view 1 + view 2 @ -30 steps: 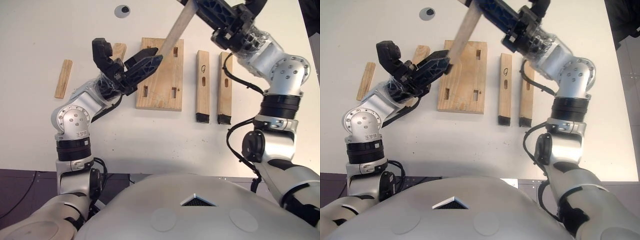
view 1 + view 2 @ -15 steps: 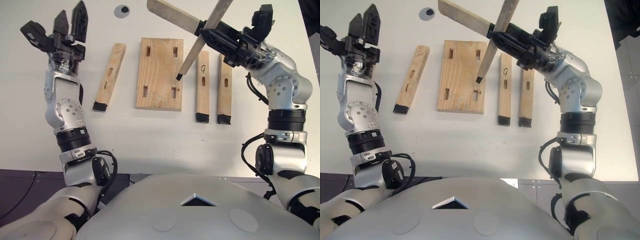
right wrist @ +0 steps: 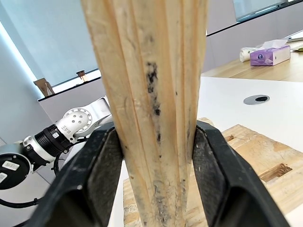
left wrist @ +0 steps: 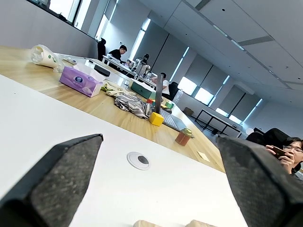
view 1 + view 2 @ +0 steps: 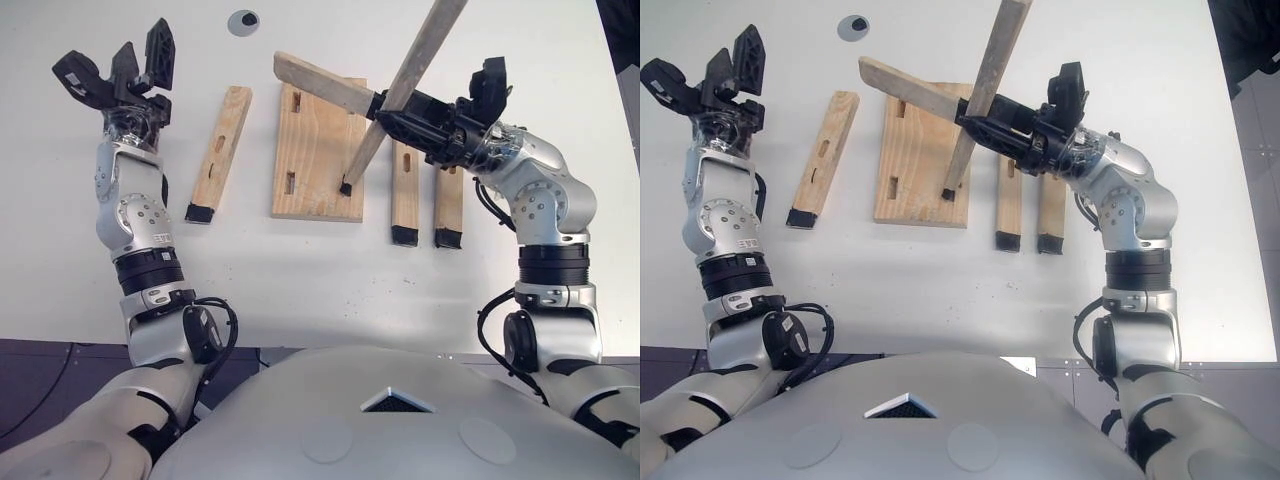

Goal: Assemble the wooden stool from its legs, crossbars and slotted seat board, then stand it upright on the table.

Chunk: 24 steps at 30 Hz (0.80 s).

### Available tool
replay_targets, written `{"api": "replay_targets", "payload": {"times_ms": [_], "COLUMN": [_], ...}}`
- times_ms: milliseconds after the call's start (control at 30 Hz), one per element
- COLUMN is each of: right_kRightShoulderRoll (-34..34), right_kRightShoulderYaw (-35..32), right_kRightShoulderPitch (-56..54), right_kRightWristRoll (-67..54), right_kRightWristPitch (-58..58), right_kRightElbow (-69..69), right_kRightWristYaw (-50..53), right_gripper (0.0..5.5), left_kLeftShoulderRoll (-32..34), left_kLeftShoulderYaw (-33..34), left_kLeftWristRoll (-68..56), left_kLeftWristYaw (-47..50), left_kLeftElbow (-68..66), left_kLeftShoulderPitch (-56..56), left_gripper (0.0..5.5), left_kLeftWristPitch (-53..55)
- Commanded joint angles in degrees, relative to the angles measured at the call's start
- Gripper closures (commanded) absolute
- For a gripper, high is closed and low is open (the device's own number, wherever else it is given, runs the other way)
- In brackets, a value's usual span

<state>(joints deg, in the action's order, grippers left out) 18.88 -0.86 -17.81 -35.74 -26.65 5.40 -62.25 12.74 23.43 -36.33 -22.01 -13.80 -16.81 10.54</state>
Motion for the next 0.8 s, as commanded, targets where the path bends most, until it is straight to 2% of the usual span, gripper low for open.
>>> {"api": "replay_targets", "payload": {"times_ms": [33,300,500,800], "right_kRightShoulderRoll": [1.6,9.7,12.3,16.2], "right_kRightShoulderYaw": [1.6,10.0,15.7,22.9], "right_kRightShoulderPitch": [1.0,-3.8,-8.6,-8.7], "right_kRightWristRoll": [3.2,11.3,18.9,22.1], "right_kRightWristPitch": [2.7,5.3,7.9,-3.7], "right_kRightElbow": [0.7,2.7,3.2,-5.6], "right_kRightWristYaw": [-0.9,-8.2,-7.1,-4.6], "right_gripper": [3.45,3.47,3.47,3.47], "left_kLeftShoulderRoll": [0.4,0.0,-1.5,-2.6], "left_kLeftShoulderYaw": [0.7,1.5,0.8,1.0], "left_kLeftWristRoll": [-0.4,-0.7,-0.2,0.3], "left_kLeftWristYaw": [0.3,1.0,1.5,2.1], "left_kLeftElbow": [-0.4,-0.1,0.7,1.5], "left_kLeftShoulderPitch": [-0.3,0.0,1.3,3.2], "left_gripper": [1.11,1.11,1.11,1.11], "left_kLeftWristPitch": [1.3,2.0,1.8,0.9]}}
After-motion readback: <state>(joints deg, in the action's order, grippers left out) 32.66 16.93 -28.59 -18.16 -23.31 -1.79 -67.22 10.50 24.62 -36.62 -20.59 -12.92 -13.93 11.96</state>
